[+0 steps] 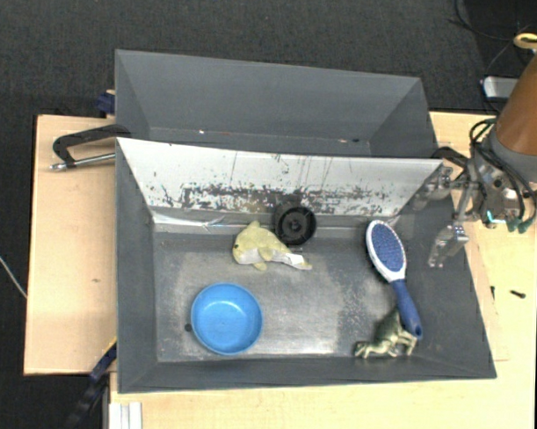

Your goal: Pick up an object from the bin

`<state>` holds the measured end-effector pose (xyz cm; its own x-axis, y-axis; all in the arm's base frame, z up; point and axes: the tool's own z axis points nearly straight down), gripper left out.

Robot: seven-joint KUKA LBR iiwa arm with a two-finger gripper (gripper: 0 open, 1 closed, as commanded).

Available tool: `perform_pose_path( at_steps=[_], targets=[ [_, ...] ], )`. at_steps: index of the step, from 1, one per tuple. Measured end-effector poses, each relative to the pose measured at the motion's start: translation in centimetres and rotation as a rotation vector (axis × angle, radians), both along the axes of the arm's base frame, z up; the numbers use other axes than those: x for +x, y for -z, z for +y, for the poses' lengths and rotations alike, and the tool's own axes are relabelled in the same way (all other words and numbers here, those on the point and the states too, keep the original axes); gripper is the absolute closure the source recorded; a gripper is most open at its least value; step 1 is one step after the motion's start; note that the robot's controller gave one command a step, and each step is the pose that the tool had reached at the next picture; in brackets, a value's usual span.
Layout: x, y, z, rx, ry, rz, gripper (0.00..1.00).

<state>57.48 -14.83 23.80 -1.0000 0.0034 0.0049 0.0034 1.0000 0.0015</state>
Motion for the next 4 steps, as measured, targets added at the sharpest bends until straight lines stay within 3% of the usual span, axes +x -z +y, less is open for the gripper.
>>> perform_pose_path(
  at_steps=[1,2,3,4],
  targets=[
    [2.2,11.8,3.5,0.002,0.012,0.001,0.0],
    [2.1,14.5,1.3,-0.001,0.155,-0.031,0.0],
    [2.3,14.6,1.8,0.007,0.156,-0.033,1.0],
    [0.4,6.6,3.8,-0.001,0.18,-0.019,1.0]
  ],
)
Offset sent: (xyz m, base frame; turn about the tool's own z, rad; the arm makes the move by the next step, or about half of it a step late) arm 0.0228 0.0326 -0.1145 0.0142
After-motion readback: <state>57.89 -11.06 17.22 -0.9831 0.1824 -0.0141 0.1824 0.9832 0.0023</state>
